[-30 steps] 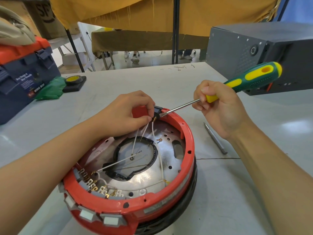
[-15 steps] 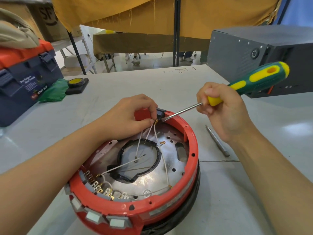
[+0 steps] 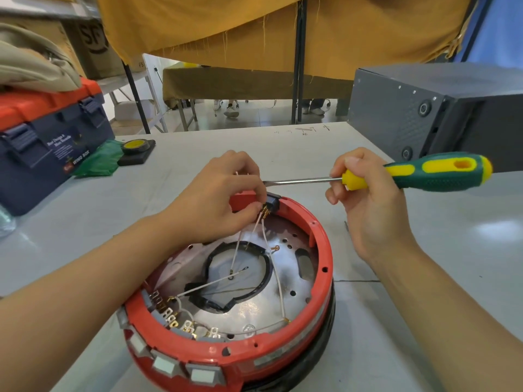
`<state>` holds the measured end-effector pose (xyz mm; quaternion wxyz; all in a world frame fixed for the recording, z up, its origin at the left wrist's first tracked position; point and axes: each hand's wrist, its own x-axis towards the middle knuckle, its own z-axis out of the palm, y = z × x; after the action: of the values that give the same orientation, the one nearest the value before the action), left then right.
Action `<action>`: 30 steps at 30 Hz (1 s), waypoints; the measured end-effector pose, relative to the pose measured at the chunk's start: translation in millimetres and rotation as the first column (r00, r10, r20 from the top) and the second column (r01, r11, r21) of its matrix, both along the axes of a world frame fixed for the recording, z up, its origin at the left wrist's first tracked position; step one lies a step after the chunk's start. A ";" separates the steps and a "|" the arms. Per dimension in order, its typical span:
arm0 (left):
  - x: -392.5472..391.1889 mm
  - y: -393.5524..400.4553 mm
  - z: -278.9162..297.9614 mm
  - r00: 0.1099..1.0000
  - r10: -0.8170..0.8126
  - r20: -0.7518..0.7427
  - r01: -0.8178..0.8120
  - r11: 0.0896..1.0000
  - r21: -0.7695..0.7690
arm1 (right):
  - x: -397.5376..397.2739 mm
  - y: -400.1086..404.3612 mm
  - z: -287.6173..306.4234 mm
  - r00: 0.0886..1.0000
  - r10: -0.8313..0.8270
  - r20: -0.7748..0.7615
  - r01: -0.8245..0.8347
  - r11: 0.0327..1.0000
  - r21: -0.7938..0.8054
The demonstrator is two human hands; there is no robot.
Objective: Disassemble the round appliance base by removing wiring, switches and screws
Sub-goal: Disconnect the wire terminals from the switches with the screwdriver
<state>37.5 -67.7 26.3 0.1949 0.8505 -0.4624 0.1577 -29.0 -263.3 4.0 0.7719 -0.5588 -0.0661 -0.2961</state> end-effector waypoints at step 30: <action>-14.5 1.3 6.0 0.973 -0.137 -0.185 0.159 0.981 0.108 | -4.1 13.8 -12.6 0.979 -0.202 -0.027 0.170 0.882 -0.440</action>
<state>23.0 -66.4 32.3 0.1942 0.8345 -0.5143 0.0380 -33.2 -249.5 -8.6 0.5972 -0.7312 -0.0489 -0.3261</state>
